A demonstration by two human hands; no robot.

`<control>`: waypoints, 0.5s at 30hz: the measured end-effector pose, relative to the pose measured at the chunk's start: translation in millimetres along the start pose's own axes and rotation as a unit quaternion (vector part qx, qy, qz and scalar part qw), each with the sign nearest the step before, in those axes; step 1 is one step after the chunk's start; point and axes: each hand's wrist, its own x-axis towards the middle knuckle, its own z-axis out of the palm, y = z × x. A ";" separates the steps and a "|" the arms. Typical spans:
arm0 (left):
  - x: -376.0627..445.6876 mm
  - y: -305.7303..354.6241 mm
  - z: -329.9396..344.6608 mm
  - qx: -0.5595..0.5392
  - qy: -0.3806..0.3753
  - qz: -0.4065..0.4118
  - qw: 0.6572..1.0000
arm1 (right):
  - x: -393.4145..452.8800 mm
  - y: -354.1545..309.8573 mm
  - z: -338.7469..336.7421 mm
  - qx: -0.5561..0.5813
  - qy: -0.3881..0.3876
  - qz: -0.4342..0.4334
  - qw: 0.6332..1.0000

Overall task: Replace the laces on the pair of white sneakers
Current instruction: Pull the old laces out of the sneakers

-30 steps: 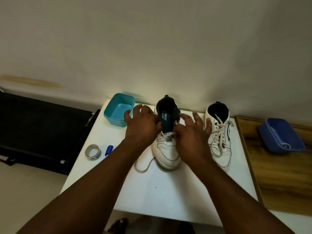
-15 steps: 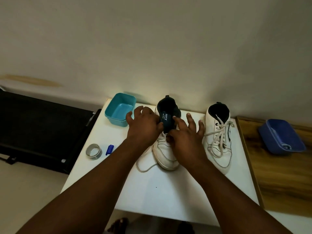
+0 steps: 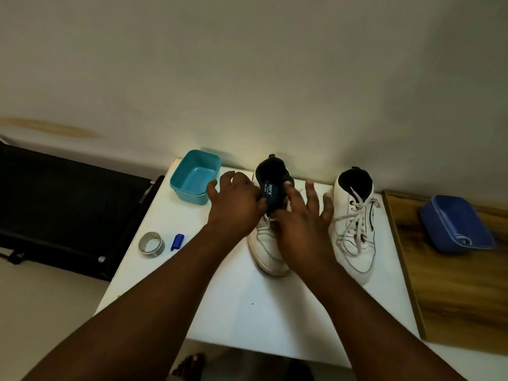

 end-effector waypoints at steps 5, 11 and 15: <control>0.0 -1.2 0.3 0.008 0.002 0.006 1.000 | 2.7 20.3 -8.1 0.001 0.012 0.072 0.997; -0.3 1.6 1.1 -0.002 0.004 0.006 1.000 | -4.5 45.4 -19.6 -0.020 0.087 0.193 0.977; -0.4 0.7 0.6 -0.024 0.001 0.004 1.000 | 0.4 15.2 -6.5 0.017 0.020 0.040 0.999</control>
